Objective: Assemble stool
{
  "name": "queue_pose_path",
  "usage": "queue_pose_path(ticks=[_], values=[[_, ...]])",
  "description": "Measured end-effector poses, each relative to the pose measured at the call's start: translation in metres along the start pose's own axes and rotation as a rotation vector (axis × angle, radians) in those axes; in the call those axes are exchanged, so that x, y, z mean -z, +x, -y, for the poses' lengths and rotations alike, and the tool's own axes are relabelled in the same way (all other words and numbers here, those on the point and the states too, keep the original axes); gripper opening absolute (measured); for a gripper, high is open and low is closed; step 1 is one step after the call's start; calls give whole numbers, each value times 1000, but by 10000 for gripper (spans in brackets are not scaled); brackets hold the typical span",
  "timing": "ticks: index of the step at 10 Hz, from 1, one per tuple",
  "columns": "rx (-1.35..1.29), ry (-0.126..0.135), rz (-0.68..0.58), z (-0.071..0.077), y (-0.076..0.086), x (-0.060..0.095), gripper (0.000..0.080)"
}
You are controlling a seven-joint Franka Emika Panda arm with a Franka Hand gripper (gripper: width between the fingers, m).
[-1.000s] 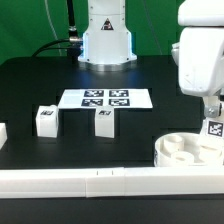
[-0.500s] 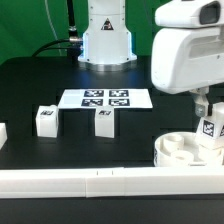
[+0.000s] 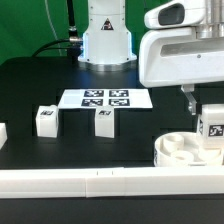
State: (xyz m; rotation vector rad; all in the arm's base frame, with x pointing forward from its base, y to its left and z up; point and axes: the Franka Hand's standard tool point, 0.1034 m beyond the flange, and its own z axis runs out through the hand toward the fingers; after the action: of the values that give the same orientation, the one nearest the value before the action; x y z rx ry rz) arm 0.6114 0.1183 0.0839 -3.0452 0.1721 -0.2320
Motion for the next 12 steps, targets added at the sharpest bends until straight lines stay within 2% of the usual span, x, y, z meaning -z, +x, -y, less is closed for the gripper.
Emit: queue_pose_path(ticks=[2,4,10,11,12], values=[[-196,-4,-1,-1,0,0,335],[-380,15,8,-4,1,0,335],[-659,39,30,-5,2,0,337],[-808,72,30,-7,3,0,337],[-928,83,39,-3,1,-1,337]])
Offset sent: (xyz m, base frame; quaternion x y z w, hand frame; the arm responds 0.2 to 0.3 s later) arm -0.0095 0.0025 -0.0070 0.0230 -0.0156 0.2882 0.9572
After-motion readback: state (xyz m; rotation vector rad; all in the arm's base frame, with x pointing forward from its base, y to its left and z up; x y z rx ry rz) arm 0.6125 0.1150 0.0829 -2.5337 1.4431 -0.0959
